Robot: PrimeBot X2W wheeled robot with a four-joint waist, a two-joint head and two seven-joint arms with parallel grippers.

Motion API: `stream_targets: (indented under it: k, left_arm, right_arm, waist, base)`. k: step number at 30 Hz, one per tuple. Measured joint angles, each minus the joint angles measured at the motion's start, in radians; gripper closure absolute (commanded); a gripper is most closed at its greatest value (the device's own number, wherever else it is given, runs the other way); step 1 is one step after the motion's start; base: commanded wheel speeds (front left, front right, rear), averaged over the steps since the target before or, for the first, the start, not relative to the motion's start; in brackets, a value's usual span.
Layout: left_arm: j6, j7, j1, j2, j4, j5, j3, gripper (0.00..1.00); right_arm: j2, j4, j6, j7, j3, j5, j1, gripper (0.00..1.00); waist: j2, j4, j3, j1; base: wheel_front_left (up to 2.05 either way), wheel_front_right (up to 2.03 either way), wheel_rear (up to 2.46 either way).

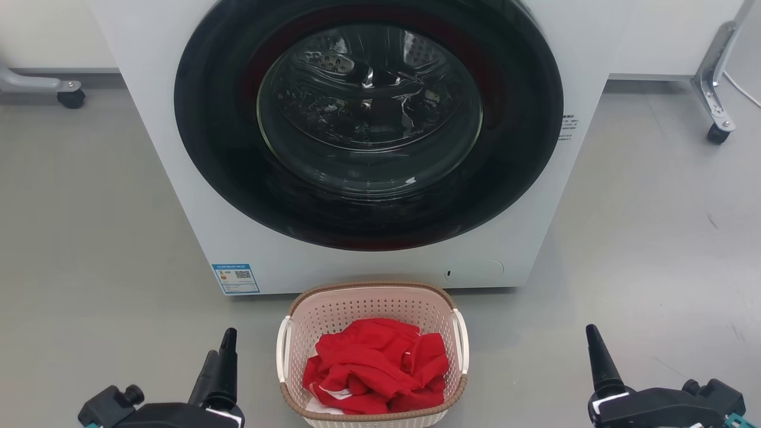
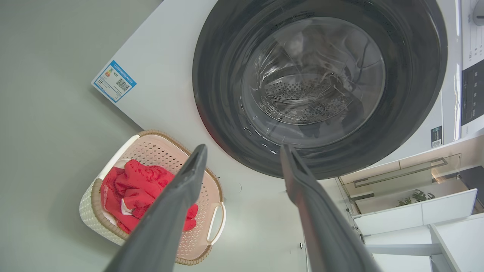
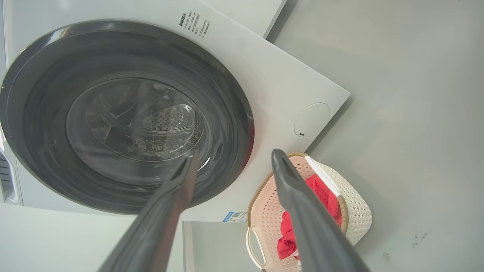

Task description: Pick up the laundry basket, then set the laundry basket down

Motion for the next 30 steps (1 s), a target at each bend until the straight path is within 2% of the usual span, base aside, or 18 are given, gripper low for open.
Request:
stream_targets:
  k: [15, 30]
  left_arm:
    - [0.053, -0.054, -0.013, 0.034, -0.02, 0.299, -0.093, 0.0]
    - [0.092, -0.103, -0.024, 0.04, -0.053, 0.532, -0.136, 0.0]
  right_arm:
    - [-0.013, -0.023, -0.039, -0.054, 0.091, -0.261, -0.021, 0.0]
    - [-0.017, -0.056, -0.075, -0.103, 0.154, -0.484, -0.04, 0.0]
  waist:
    - [0.0, 0.001, 0.012, 0.0]
    - [0.0, 0.003, 0.022, 0.0]
  base:
    - [0.0, 0.0, 0.0]
    - [0.0, 0.0, 0.0]
